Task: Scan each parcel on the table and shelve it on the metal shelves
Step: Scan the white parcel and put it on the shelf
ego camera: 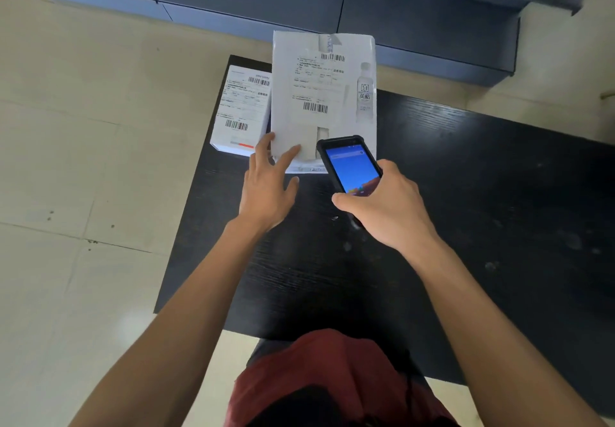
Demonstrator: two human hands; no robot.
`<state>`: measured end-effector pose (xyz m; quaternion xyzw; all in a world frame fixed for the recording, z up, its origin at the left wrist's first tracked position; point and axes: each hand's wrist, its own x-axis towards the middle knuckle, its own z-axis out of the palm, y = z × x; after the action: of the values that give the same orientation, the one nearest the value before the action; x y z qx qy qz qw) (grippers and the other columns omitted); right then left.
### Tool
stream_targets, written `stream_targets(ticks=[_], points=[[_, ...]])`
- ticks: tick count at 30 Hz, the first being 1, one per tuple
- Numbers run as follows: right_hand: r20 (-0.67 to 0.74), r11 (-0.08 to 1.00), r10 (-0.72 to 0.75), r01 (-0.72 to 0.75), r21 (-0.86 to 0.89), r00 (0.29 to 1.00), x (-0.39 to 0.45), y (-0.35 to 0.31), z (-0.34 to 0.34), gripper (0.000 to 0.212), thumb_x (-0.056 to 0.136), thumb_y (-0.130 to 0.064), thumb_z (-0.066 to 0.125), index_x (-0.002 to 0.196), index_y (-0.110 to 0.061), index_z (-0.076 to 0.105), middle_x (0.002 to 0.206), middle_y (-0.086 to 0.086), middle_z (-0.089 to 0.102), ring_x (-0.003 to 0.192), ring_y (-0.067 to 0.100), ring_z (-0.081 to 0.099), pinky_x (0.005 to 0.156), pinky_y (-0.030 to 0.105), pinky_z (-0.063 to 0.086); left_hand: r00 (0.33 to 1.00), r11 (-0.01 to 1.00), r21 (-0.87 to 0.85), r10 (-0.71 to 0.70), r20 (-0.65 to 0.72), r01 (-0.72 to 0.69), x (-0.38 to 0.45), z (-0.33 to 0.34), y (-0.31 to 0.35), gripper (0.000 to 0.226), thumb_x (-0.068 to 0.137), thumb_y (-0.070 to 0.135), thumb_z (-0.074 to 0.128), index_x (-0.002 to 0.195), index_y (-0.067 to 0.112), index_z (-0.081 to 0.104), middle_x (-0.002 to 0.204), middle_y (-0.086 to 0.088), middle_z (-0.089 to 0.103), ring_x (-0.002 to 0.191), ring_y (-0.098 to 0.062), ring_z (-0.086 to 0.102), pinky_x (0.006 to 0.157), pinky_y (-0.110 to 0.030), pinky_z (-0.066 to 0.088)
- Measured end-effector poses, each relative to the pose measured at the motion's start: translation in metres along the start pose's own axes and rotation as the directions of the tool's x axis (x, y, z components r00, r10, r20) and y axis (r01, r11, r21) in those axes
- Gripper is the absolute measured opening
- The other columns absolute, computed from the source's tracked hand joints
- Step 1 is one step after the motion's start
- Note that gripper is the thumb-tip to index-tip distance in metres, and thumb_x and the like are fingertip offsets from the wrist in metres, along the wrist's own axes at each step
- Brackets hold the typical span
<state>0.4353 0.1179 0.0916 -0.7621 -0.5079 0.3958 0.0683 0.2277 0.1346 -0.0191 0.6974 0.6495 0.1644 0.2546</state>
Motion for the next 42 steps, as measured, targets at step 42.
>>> stream_targets(ticks=[42], points=[[0.008, 0.968, -0.088, 0.087, -0.237, 0.996, -0.012, 0.114, 0.108, 0.099, 0.073, -0.037, 0.082, 0.154, -0.017, 0.028, 0.139, 0.0, 0.052, 0.129, 0.024, 0.042, 0.105, 0.044, 0.034, 0.996, 0.99, -0.116, -0.085, -0.036, 0.08, -0.048, 0.011, -0.013, 0.066, 0.094, 0.012, 0.063, 0.155, 0.019, 0.039, 0.162, -0.008, 0.031, 0.144, -0.03, 0.032, 0.108, -0.056, 0.045]])
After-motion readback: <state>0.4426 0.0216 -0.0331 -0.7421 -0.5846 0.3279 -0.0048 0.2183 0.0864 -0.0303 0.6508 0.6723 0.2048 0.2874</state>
